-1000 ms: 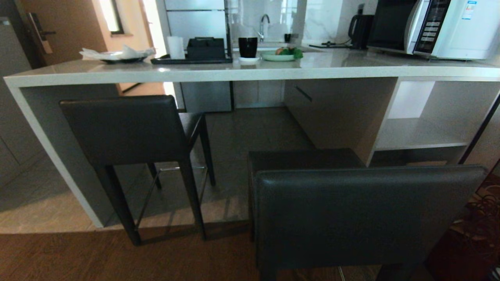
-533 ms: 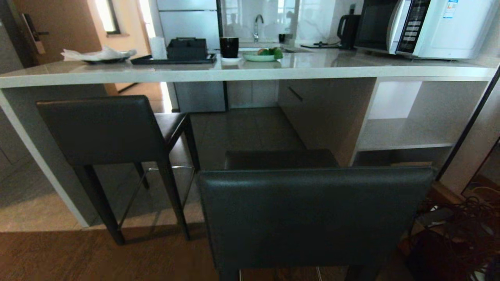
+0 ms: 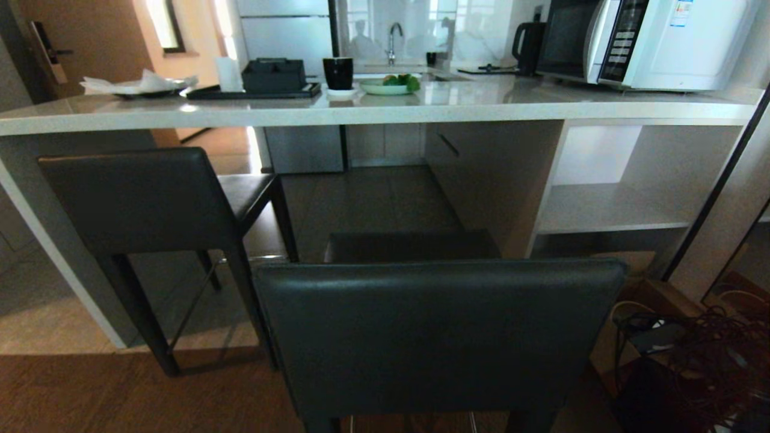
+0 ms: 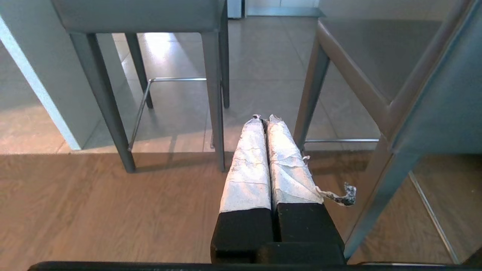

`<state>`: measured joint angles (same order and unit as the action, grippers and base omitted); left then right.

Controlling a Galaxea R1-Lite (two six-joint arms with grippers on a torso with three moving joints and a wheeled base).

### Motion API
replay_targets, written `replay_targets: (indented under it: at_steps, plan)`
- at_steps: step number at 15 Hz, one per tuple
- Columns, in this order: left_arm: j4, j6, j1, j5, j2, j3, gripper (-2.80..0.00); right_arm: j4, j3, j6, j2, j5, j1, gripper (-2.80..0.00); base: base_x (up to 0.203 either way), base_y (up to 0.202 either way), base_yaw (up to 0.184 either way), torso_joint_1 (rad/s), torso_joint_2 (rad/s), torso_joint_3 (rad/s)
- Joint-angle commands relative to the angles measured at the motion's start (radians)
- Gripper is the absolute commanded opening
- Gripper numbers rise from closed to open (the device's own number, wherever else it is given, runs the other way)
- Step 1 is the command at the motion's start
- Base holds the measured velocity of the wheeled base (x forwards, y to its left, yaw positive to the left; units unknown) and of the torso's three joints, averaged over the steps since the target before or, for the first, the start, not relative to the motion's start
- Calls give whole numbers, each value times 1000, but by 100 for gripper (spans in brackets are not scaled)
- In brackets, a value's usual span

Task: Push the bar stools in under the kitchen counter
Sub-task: Push the gray chair back under the dining table

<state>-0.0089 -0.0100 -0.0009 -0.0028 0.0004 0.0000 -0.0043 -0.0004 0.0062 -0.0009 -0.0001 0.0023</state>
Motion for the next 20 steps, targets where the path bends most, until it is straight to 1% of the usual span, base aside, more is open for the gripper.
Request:
replay_targets:
  at_steps: [1, 20]
  plan:
    - [0, -1, 1, 0, 1, 2, -280, -2, 2, 0, 1, 0, 1, -280, 0, 0, 0, 0, 0, 0]
    - [0, -1, -2, -1, 1, 2, -280, 0, 2, 0, -1, 0, 1, -280, 0, 0, 0, 0, 0, 0]
